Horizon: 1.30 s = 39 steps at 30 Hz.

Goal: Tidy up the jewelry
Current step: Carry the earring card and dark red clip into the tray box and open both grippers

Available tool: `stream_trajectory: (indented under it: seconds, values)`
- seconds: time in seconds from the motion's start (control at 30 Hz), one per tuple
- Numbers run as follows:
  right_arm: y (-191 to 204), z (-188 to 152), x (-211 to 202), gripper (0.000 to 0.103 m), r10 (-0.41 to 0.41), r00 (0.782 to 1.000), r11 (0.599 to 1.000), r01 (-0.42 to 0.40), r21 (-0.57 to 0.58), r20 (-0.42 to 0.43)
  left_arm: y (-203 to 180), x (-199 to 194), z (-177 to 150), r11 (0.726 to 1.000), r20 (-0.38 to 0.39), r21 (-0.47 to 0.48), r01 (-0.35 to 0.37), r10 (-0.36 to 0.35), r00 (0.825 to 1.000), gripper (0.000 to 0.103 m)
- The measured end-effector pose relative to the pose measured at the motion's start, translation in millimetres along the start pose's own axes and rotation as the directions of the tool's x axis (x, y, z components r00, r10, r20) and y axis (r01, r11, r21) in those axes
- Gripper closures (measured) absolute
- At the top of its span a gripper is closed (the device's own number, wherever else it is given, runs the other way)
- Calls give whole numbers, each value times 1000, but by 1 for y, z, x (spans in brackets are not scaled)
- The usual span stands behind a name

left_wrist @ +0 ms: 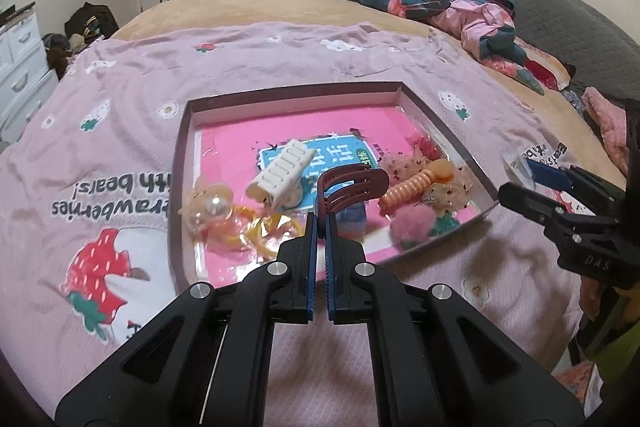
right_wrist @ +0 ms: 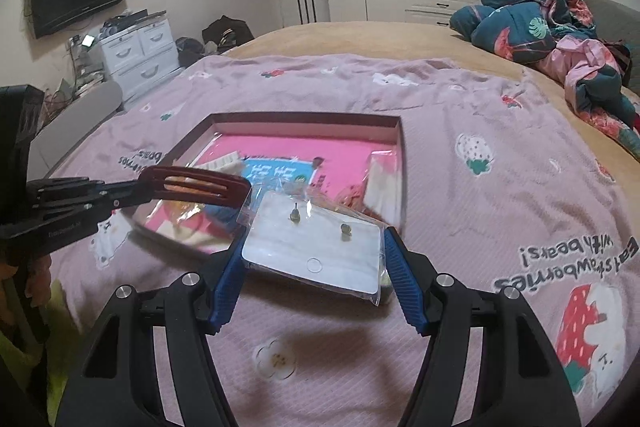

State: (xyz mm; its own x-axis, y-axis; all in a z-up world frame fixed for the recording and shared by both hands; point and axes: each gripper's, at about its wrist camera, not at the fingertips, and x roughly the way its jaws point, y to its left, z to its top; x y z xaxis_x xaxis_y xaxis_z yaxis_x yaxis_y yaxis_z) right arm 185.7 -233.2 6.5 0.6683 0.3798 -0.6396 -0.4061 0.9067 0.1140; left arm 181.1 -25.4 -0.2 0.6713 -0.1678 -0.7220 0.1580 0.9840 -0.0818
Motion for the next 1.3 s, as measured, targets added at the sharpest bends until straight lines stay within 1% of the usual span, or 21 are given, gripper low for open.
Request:
stream_trajectory:
  seconds: [0.17, 0.37, 0.63, 0.83, 1.03, 1.2, 1.3]
  values:
    - [-9, 10, 3, 39, -25, 1000, 1000, 25, -3, 15, -3, 11, 7, 1000, -9, -1, -2, 2, 1000, 103]
    - [-20, 22, 13, 39, -51, 999, 999, 51, 0, 19, 6, 23, 12, 999, -15, -45, -1, 0, 1000, 103]
    - [-20, 26, 40, 39, -60, 998, 998, 59, -13, -37, 22, 33, 11, 996, -19, -87, -22, 20, 1000, 103]
    - [3, 22, 53, 39, -14, 998, 999, 11, -48, -59, 33, 38, 7, 993, -26, -118, -30, 28, 999, 103]
    - [39, 14, 60, 39, 47, 996, 989, -56, -136, -71, 40, 41, 3, 991, -34, -127, -36, 32, 999, 103]
    - [57, 8, 70, 39, 72, 991, 979, -92, -184, -108, 43, 41, 0, 991, -37, -131, -39, 34, 999, 103]
    - [66, 6, 73, 39, 67, 991, 971, -92, -221, -117, 44, 41, -1, 990, -39, -133, -40, 35, 999, 103]
